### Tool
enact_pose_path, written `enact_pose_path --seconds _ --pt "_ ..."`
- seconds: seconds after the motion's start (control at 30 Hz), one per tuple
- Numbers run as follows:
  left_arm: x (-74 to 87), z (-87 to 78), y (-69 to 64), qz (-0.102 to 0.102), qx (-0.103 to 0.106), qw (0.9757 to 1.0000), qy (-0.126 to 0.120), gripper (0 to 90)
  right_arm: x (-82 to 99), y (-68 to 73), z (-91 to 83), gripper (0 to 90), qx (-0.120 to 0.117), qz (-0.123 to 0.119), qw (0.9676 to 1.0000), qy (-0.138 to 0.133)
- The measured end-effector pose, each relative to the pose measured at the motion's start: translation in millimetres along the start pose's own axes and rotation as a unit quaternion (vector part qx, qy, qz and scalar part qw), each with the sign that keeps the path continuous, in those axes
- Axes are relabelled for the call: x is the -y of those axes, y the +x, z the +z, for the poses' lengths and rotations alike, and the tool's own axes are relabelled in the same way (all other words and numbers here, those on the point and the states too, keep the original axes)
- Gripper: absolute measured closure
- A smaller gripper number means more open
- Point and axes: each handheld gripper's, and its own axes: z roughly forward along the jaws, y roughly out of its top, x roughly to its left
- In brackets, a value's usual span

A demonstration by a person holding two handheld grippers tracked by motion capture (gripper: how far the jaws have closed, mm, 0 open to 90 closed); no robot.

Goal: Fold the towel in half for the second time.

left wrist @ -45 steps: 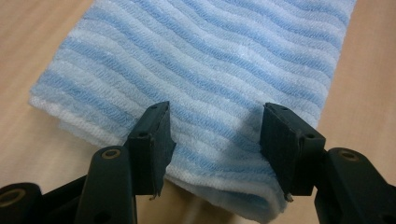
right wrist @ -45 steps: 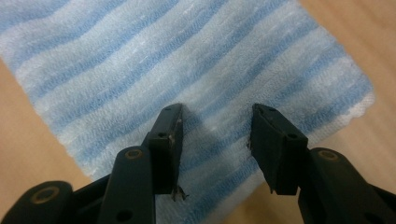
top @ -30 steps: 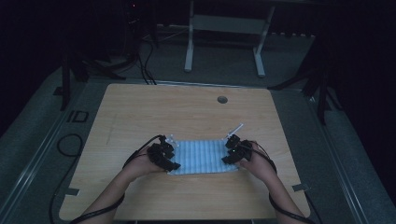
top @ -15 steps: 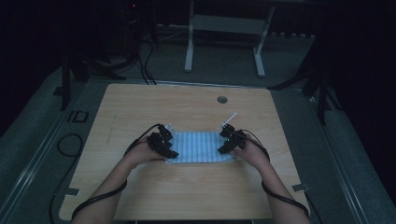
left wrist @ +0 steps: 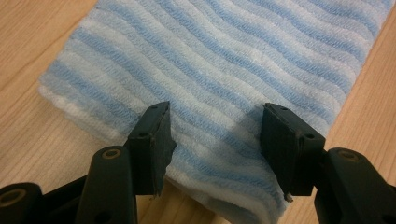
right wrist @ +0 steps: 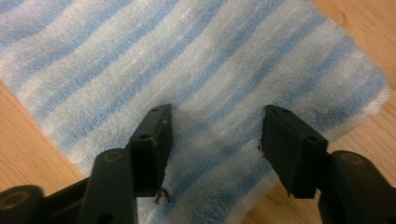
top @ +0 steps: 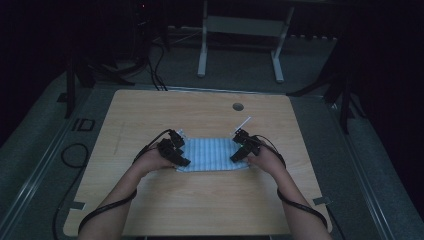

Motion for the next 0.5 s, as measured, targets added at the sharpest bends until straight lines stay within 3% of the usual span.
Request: enact_pose_path --seconds 0.1,0.13,0.27,0.33,0.4,0.5 --pt "0.0 -3.4 -1.1 -0.005 -0.005 1.0000 -0.005 37.9 0.5 2.1 -2.5 32.6 0.006 -0.009 0.9999 0.000" --pt "-0.1 -7.9 -2.7 -0.010 -0.001 0.9998 -0.015 36.2 2.3 2.1 -7.4 24.9 -0.008 -0.013 0.9999 -0.008" --pt "-0.1 -17.4 -7.7 -0.006 -0.004 0.9996 -0.028 26.7 5.0 3.7 -14.4 23.5 -0.015 -0.018 0.9996 -0.015" --pt "0.4 -20.8 -9.8 -0.005 -0.010 0.9993 -0.036 24.8 6.1 6.2 -14.9 15.1 -0.003 -0.021 0.9996 -0.018" --pt "2.1 -22.3 -13.1 -0.011 -0.024 0.9984 -0.049 16.9 7.7 5.7 -15.7 14.7 -0.014 -0.019 0.9995 -0.021" --pt "5.8 -22.2 -15.4 -0.016 -0.028 0.9973 -0.065 14.0 10.9 7.2 -18.2 14.1 -0.022 -0.021 0.9986 -0.043"
